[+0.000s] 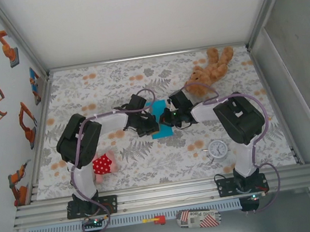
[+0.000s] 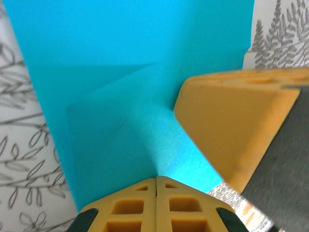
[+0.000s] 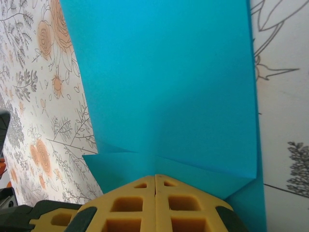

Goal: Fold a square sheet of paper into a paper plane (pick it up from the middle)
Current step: Fold the triangle a second time at the center of the table.

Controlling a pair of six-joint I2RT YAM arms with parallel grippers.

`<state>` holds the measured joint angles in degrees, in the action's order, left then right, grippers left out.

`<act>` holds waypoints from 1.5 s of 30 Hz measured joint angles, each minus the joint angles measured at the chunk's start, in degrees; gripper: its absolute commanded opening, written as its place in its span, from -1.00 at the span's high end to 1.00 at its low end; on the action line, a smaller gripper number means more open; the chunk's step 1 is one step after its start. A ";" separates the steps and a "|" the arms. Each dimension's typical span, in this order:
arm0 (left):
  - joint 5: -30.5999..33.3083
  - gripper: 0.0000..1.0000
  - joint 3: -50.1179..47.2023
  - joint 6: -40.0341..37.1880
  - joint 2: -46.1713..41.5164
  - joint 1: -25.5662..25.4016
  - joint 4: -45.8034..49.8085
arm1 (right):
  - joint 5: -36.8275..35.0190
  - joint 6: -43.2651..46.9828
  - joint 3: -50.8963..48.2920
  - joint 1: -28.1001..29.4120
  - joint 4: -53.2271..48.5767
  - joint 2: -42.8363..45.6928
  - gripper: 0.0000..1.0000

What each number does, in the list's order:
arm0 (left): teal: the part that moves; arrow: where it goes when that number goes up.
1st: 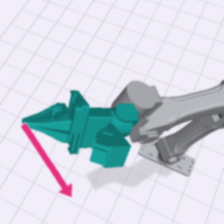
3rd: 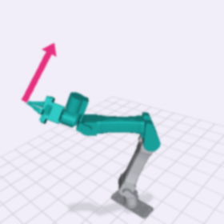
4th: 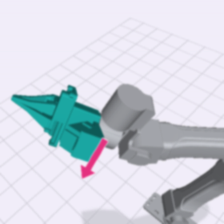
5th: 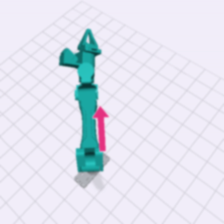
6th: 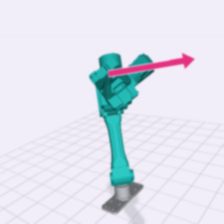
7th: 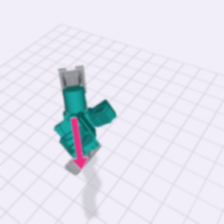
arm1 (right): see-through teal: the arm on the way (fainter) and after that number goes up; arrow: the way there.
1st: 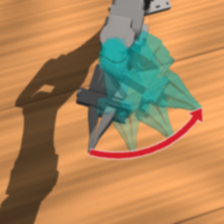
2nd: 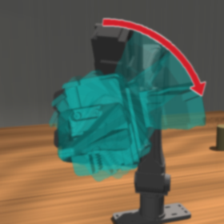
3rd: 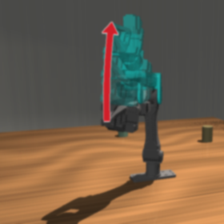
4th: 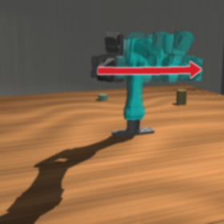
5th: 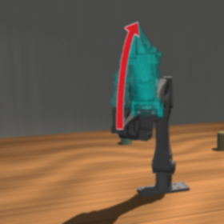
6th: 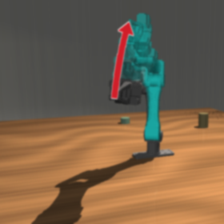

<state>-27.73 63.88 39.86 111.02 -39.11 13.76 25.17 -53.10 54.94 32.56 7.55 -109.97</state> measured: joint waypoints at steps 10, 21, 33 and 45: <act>-0.13 1.00 -9.38 -4.11 -8.39 1.75 4.79 | 0.79 0.20 0.22 -0.11 0.04 -0.26 1.00; -0.20 1.00 -5.60 -0.57 -10.64 2.32 1.64 | 1.03 -0.13 0.20 -0.15 0.42 -0.26 1.00; 1.79 1.00 -1.44 1.92 -1.77 1.97 0.81 | 0.94 -0.44 1.38 -0.15 -1.40 -0.20 1.00; 2.67 1.00 -1.31 1.92 -1.77 1.97 1.16 | -4.09 -0.59 0.72 -0.15 -7.74 7.98 0.50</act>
<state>-25.06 62.57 41.78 109.25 -37.15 14.92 21.08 -53.69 55.66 32.40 -0.19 -102.00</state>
